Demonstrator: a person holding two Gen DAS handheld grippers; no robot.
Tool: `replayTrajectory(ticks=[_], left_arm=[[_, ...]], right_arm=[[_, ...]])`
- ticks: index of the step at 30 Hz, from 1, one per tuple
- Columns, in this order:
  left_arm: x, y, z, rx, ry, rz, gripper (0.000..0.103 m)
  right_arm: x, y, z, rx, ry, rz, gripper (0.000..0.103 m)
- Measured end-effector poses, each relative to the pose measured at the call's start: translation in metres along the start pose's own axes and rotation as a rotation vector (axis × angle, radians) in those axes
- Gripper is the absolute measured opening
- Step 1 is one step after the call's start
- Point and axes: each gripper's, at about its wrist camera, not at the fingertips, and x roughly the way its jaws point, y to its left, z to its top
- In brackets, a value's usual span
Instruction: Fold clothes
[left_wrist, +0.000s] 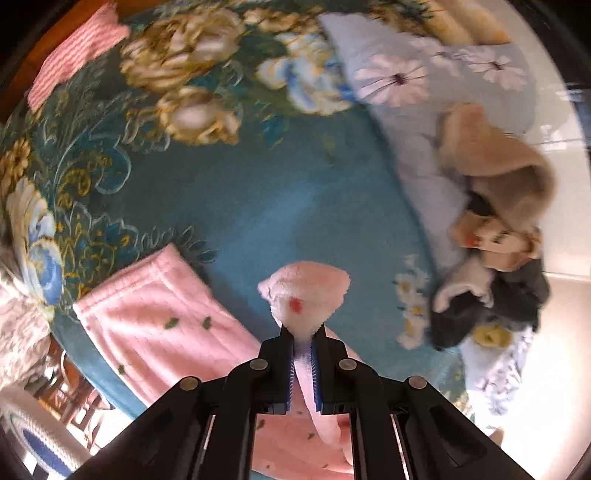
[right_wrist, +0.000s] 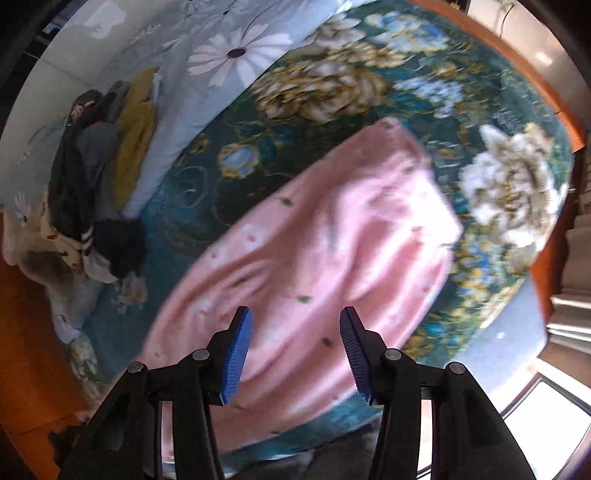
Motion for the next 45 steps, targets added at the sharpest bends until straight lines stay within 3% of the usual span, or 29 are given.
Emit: replayTrajectory(ticks=[5,12,17,23,25,27,30,35,39,42,44,45], left_arm=[[0.008,-0.008,-0.001,-0.012,-0.007,0.01,0.008],[-0.024,-0.022,0.004,0.059,-0.052,0.014,0.008],[-0.05,-0.033,0.007,0.145,-0.125,0.044,0.009],[-0.019,-0.024,0.014,0.127,-0.045,0.078,0.009],[-0.001,-0.018,0.013,0.095,-0.024,0.063,0.01],[0.025,-0.01,0.016,0.056,0.01,0.08,0.013],[0.055,-0.003,0.022,0.022,0.032,0.108,0.028],[0.082,0.006,0.039,-0.015,0.017,0.131,0.05],[0.094,0.011,0.051,-0.015,0.012,0.19,0.058],[0.101,0.017,0.053,-0.044,0.031,0.163,0.059],[0.104,0.02,0.053,-0.068,0.042,0.136,0.058],[0.105,0.02,0.052,-0.076,0.051,0.113,0.057]], right_arm=[[0.058,0.054,0.024,0.003,0.107,0.069,0.051],[0.147,0.124,0.05,0.064,0.251,0.085,0.05],[0.197,0.147,0.059,0.107,0.326,-0.071,0.05],[0.225,0.156,0.059,0.065,0.373,-0.188,0.05],[0.228,0.154,0.059,0.084,0.374,-0.191,0.051],[0.23,0.153,0.06,0.102,0.377,-0.188,0.051],[0.235,0.152,0.06,0.108,0.391,-0.197,0.051],[0.242,0.15,0.059,0.152,0.405,-0.2,0.05],[0.247,0.146,0.057,0.162,0.426,-0.231,0.05],[0.247,0.142,0.054,0.153,0.442,-0.26,0.035],[0.244,0.138,0.051,0.145,0.442,-0.268,0.014],[0.241,0.136,0.051,0.142,0.438,-0.259,0.011]])
